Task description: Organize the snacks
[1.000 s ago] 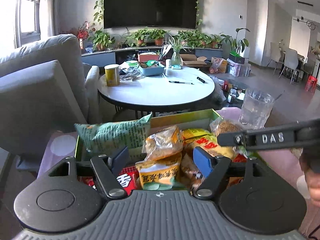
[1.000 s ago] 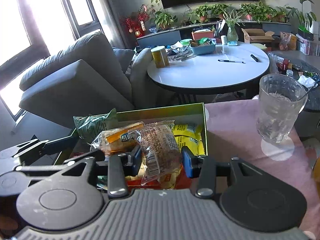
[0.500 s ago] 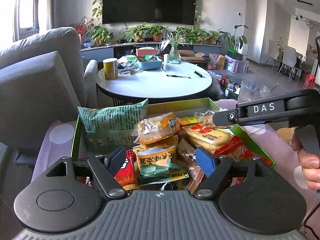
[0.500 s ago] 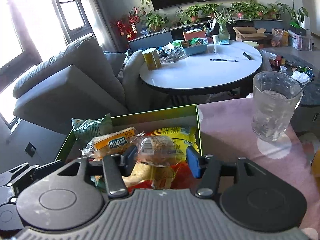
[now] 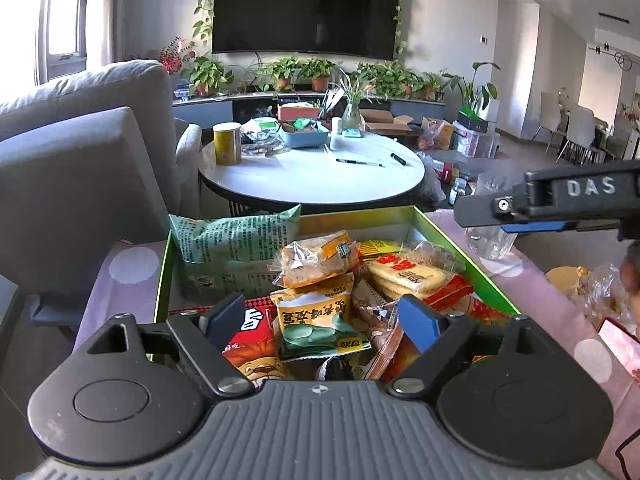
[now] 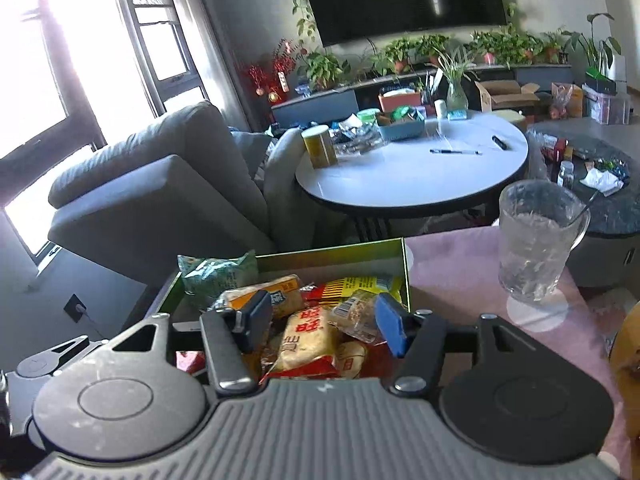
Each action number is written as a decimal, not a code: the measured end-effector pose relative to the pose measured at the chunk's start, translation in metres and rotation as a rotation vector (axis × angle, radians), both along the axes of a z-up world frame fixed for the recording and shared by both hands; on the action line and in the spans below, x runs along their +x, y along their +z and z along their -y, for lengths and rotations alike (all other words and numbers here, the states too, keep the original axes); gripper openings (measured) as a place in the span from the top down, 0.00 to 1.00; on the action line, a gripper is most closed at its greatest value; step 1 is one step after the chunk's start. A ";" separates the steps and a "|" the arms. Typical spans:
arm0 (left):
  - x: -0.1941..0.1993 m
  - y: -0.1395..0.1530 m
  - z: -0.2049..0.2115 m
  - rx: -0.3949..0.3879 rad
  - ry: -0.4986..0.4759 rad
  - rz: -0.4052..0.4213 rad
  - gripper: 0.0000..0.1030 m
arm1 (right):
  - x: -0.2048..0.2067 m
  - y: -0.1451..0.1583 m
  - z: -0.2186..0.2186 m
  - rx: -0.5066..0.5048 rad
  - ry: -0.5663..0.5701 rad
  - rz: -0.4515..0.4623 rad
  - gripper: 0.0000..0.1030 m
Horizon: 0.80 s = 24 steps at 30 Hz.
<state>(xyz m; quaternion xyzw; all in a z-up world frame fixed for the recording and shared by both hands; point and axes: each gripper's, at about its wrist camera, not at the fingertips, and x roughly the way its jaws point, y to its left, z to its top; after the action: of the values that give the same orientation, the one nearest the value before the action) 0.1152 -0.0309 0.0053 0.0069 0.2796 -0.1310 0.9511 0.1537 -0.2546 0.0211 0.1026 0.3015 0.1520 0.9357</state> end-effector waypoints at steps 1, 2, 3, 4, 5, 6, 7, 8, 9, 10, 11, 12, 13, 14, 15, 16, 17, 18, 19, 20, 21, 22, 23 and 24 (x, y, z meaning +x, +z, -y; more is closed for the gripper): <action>-0.002 0.001 -0.001 -0.003 0.002 0.004 0.17 | -0.003 0.001 0.000 0.000 0.003 0.005 0.17; -0.005 0.003 -0.002 -0.007 0.006 0.009 0.17 | -0.007 0.003 0.000 0.000 0.006 0.010 0.17; -0.008 0.005 -0.003 -0.010 0.008 0.012 0.17 | -0.010 0.004 0.000 -0.001 0.009 0.015 0.17; -0.012 0.008 -0.004 -0.013 0.014 0.017 0.17 | -0.014 0.006 -0.001 -0.001 0.013 0.020 0.17; -0.016 0.010 -0.005 -0.015 0.022 0.022 0.16 | -0.018 0.007 -0.001 -0.002 0.015 0.024 0.17; -0.020 0.013 -0.005 -0.018 0.027 0.027 0.16 | -0.022 0.008 -0.002 -0.003 0.016 0.028 0.17; -0.025 0.016 -0.006 -0.020 0.032 0.034 0.16 | -0.027 0.010 -0.002 -0.003 0.012 0.031 0.17; -0.029 0.018 -0.008 -0.021 0.038 0.040 0.15 | -0.031 0.011 -0.002 -0.003 0.009 0.034 0.17; -0.034 0.020 -0.009 -0.021 0.045 0.047 0.12 | -0.035 0.011 -0.003 -0.003 0.006 0.035 0.17; -0.039 0.022 -0.009 -0.021 0.052 0.052 0.08 | -0.040 0.012 -0.004 -0.003 0.008 0.036 0.17; -0.044 0.024 -0.010 -0.022 0.060 0.060 0.01 | -0.044 0.012 -0.003 -0.001 0.011 0.035 0.17; -0.049 0.026 -0.012 -0.024 0.066 0.072 0.00 | -0.049 0.013 -0.003 0.001 0.012 0.034 0.17; -0.054 0.027 -0.013 -0.024 0.070 0.082 0.00 | -0.054 0.013 -0.004 0.001 0.011 0.034 0.17; -0.059 0.029 -0.014 -0.023 0.071 0.087 0.00 | -0.059 0.013 -0.004 0.001 0.011 0.037 0.17; -0.063 0.030 -0.015 -0.025 0.071 0.090 0.00 | -0.064 0.014 -0.005 0.001 0.011 0.041 0.17; -0.066 0.031 -0.017 -0.029 0.071 0.091 0.00 | -0.069 0.014 -0.005 0.001 0.010 0.045 0.17; -0.070 0.031 -0.019 -0.033 0.075 0.090 0.00 | -0.075 0.014 -0.006 0.002 0.008 0.045 0.17; -0.072 0.031 -0.020 -0.035 0.078 0.086 0.00 | -0.079 0.014 -0.006 0.004 0.007 0.044 0.17; -0.076 0.031 -0.021 -0.037 0.081 0.080 0.00 | -0.084 0.015 -0.007 0.005 0.009 0.043 0.17; -0.078 0.030 -0.022 -0.040 0.081 0.076 0.00 | -0.088 0.015 -0.007 0.006 0.012 0.043 0.17; -0.082 0.029 -0.022 -0.044 0.080 0.072 0.00 | -0.094 0.014 -0.007 0.007 0.012 0.043 0.17; -0.084 0.026 -0.023 -0.049 0.080 0.065 0.00 | -0.099 0.013 -0.007 0.007 0.012 0.042 0.17; -0.086 0.024 -0.023 -0.053 0.082 0.055 0.00 | -0.104 0.012 -0.008 0.006 0.012 0.041 0.17; -0.089 0.021 -0.024 -0.060 0.086 0.040 0.00 | -0.108 0.011 -0.008 0.005 0.014 0.039 0.17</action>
<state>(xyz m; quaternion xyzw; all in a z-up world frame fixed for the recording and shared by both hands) 0.0266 -0.0073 0.0261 -0.0309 0.2566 -0.0979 0.9611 0.0457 -0.2461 0.0325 0.0998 0.2834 0.1612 0.9401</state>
